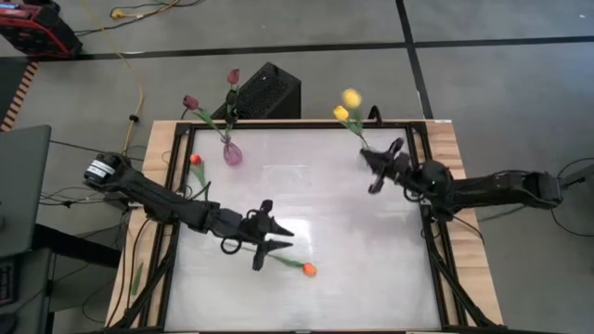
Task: Sort flowers into vase by color
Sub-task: Put the yellow tulip into the transparent vase
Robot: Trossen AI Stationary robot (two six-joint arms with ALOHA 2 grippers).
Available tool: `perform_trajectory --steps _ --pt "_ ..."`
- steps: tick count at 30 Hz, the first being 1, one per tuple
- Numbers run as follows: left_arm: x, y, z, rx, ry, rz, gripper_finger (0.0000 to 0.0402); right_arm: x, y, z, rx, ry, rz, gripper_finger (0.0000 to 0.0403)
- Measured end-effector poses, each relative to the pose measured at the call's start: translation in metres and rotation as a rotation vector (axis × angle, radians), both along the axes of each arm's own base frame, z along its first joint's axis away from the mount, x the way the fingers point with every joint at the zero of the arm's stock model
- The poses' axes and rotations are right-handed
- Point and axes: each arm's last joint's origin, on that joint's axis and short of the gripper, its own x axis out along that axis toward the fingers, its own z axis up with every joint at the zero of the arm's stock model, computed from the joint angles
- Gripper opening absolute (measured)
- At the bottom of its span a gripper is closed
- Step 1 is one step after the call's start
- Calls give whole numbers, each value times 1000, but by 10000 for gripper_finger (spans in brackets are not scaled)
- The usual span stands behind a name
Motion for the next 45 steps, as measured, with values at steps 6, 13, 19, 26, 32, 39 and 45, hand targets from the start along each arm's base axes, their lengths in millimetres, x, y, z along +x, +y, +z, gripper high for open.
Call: perform_trajectory --steps 6,13,19,26,32,39,45 --pt "-12 -18 -34 39 -118 -84 112 -8 -27 3 89 -97 -151 25" --pt "-11 -33 -63 181 -188 -148 112 -7 -51 -13 216 -90 -352 25" --pt "-4 -30 -60 182 -205 -180 112 1 -62 -24 229 -112 -454 25" --pt "-6 -34 -59 201 -213 -313 112 7 -68 -35 224 -135 -522 25" --pt "-6 -34 -63 234 -188 -337 112 -5 -54 -57 260 -148 -576 25" --pt "-6 -34 -64 283 -189 -343 112 -9 -40 -66 259 -93 -579 25" --pt "-4 -30 -64 283 -186 -331 112 2 -45 -48 184 -126 -587 25"
